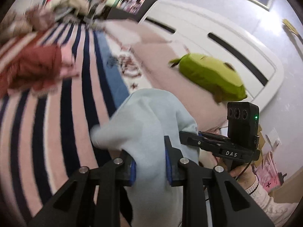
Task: Fold small clothes
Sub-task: 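Grasp the folded shirt with both grippers and lift it off the bed, then carry the folded shirt with both grippers onto the clothes pile and release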
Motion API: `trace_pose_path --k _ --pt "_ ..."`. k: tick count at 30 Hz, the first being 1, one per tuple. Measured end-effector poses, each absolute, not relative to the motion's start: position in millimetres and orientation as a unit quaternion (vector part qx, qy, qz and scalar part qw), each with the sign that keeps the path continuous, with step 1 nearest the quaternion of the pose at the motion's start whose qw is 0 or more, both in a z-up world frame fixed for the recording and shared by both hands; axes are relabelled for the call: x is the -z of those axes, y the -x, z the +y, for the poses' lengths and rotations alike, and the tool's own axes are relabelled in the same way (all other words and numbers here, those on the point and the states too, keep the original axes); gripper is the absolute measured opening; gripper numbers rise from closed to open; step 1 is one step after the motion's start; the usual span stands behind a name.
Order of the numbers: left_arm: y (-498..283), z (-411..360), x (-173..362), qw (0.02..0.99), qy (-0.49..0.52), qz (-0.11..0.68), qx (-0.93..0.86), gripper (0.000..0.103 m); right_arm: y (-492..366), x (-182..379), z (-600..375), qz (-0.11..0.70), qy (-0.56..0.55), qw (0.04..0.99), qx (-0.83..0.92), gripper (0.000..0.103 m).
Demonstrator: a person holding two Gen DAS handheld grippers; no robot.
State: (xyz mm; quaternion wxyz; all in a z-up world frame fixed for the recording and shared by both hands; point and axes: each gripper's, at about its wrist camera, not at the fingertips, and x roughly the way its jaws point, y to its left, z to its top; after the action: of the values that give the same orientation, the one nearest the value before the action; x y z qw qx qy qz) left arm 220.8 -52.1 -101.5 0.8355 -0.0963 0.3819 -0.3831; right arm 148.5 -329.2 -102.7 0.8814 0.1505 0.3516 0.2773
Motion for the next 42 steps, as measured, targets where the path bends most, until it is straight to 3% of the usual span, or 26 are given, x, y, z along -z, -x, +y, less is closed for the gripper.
trace_pose_path --k 12,20,27,33,42 --pt "-155 49 -46 0.908 0.046 0.268 0.32 0.02 -122 -34 -206 0.224 -0.083 0.905 -0.352 0.017" --pt "-110 166 -101 0.948 0.033 0.242 0.203 0.02 -132 -65 -88 0.207 -0.062 0.874 -0.434 0.017" --pt "-96 267 -91 0.956 0.059 0.26 0.123 0.02 -151 -56 20 0.252 -0.033 0.84 -0.48 0.017" --pt "-131 336 -33 0.938 0.108 0.318 0.081 0.021 -186 -15 79 0.321 0.006 0.823 -0.468 0.017" --pt "-182 380 31 0.919 0.14 0.366 0.051 0.023 -224 21 112 0.381 0.028 0.818 -0.431 0.017"
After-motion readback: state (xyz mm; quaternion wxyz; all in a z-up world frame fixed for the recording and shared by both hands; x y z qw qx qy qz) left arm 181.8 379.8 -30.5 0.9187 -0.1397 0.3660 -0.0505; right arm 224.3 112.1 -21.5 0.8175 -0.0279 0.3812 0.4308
